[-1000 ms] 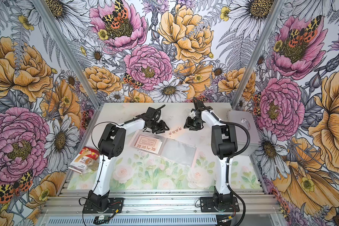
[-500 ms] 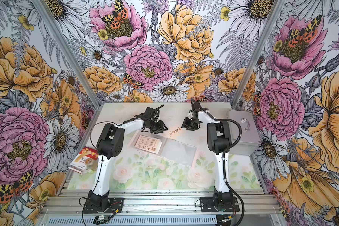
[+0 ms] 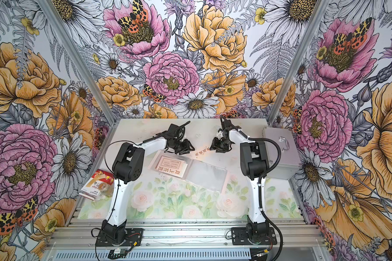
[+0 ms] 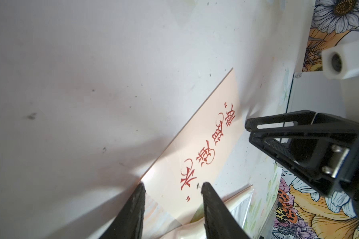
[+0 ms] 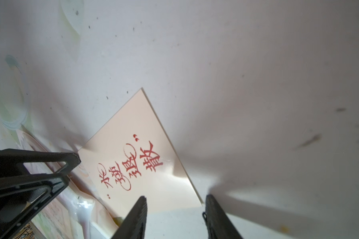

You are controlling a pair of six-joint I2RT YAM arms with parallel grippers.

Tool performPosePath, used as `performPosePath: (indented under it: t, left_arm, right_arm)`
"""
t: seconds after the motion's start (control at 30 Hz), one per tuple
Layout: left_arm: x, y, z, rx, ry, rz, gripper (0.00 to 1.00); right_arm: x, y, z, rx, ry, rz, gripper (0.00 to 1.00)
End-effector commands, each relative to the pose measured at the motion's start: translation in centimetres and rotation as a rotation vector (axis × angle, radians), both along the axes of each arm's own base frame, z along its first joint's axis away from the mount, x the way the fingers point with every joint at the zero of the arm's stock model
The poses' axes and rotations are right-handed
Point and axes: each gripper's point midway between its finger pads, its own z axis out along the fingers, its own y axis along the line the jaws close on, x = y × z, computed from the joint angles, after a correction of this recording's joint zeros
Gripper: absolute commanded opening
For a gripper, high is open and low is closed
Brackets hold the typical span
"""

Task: Place the photos into the photo albums
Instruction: Pick up the photo at the center of the board.

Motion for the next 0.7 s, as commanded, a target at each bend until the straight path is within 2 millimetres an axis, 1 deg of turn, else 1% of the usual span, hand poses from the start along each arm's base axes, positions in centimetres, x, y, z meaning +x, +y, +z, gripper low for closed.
performPosePath:
  t: [0.0,0.1,0.2,0.3,0.47,0.67]
  left_arm:
    - [-2.2,0.3,-3.4,0.057,0.088,-0.017,0.47]
    - [-2.4,0.1,-3.9,0.059,0.098,-0.023,0.47]
    - [-2.5,0.1,-4.9,0.062,0.116,-0.023,0.47]
    - [-2.5,0.3,-5.6,0.065,0.128,-0.020,0.47]
    - [-2.5,0.4,-6.3,0.071,0.140,-0.019,0.47]
    - [-2.5,0.1,-6.7,0.070,0.145,-0.023,0.47]
  right_arm:
    - [-3.3,-1.5,-3.6,-0.071,0.152,-0.003,0.48]
    - [-3.2,-0.6,-4.4,-0.050,0.165,0.012,0.48]
    - [-2.8,0.4,-4.9,-0.007,0.176,0.020,0.48]
    - [-2.6,1.7,-4.7,0.059,0.177,0.029,0.48]
    - [-2.7,2.8,-3.9,0.142,0.178,0.039,0.48]
    - [-2.7,4.2,-3.2,0.244,0.177,0.041,0.48]
